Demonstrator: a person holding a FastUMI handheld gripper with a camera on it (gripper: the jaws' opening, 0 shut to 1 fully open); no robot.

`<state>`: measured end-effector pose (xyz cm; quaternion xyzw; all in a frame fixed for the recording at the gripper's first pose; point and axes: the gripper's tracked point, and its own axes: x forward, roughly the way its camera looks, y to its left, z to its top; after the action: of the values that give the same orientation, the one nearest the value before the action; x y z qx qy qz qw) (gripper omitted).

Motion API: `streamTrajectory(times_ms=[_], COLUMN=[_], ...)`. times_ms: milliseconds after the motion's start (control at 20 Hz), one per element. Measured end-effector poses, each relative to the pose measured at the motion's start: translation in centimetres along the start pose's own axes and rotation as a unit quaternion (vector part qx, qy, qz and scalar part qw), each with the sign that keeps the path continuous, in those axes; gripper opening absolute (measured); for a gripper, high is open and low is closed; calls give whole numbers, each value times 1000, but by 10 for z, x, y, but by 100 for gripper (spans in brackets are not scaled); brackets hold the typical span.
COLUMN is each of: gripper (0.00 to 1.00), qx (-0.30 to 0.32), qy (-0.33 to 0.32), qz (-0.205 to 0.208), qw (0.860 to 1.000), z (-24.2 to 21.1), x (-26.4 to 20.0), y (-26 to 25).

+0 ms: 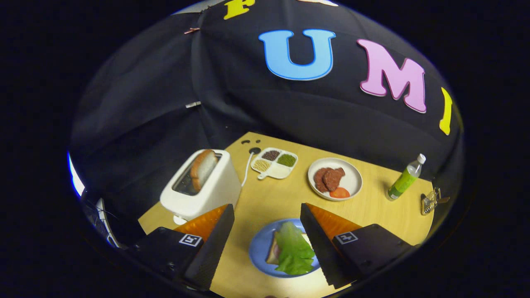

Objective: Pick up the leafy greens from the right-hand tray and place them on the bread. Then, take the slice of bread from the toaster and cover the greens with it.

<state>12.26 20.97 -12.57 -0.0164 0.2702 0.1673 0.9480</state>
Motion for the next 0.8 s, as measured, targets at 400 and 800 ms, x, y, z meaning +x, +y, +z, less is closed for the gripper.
streamTrajectory(times_ms=[400,800], gripper=[100,100], qx=[-27,-51], qy=[-25,37], qz=[57,31], qw=[998,998], z=[58,22], x=[33,111], y=[86,112])
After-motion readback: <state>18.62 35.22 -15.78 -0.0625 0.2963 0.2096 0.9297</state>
